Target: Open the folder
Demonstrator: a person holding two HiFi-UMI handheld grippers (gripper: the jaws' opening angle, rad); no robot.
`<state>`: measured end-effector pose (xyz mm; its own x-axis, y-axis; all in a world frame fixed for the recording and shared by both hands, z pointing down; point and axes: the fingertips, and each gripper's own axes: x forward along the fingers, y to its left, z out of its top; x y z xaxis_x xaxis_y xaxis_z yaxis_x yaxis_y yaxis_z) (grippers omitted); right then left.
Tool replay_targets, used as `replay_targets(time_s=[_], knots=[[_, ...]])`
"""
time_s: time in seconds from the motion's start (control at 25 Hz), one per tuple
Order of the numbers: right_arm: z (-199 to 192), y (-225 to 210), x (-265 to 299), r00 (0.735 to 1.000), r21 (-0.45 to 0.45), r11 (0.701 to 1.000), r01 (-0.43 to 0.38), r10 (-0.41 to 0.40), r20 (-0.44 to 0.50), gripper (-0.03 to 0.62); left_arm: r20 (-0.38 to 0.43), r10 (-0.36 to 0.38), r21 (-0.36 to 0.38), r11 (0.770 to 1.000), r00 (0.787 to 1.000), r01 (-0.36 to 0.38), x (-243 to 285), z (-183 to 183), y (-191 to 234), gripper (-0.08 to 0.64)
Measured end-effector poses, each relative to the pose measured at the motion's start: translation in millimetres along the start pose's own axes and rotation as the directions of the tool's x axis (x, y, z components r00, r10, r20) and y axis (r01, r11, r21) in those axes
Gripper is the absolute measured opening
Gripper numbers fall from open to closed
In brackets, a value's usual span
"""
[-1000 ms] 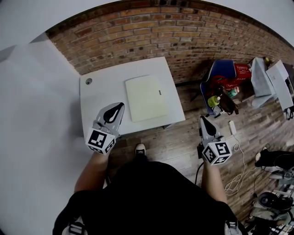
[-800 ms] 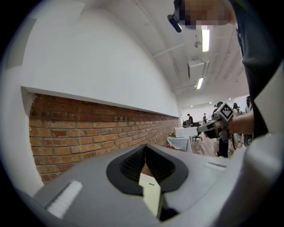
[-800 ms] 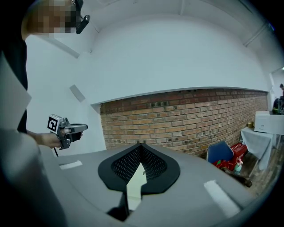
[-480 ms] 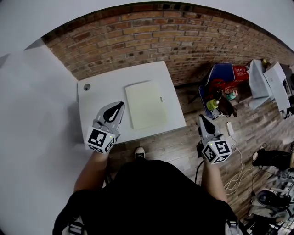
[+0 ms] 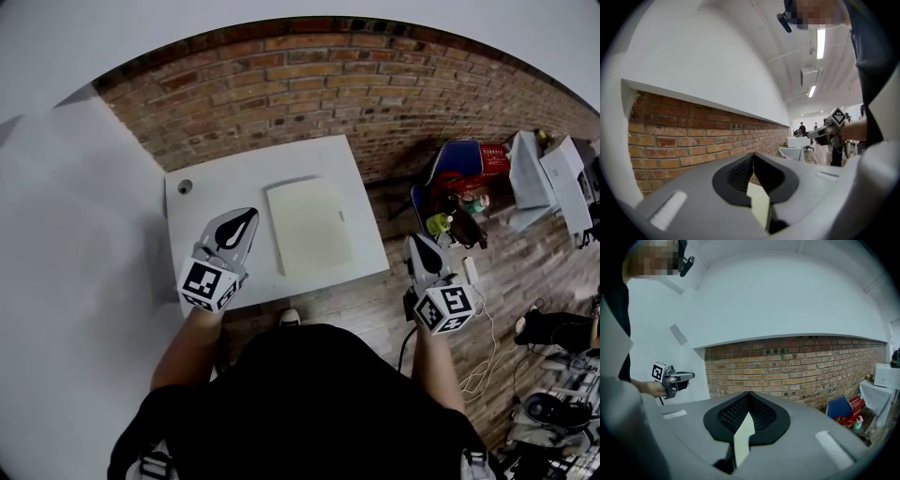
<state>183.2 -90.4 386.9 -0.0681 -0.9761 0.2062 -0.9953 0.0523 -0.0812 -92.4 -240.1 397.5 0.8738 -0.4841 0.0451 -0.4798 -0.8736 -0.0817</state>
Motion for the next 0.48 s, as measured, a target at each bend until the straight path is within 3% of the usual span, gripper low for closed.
replay_targets(time_s=[0.24,0.48], knots=[[2.5,21.4,15.2,1.0,-0.016,1.0,-0.026,0.026,-0.001,0.003,0.012,-0.01,0.003,1.0,1.0,0.01,3.1,-1.6,19.3,0.002],[6.9,16.2,14.7,1.0,-0.023,1.0,-0.016,0.016,-0.004,0.002,0.039,-0.031,0.003,1.0,0.999,0.031,7.2,5.6,16.9,0.002]])
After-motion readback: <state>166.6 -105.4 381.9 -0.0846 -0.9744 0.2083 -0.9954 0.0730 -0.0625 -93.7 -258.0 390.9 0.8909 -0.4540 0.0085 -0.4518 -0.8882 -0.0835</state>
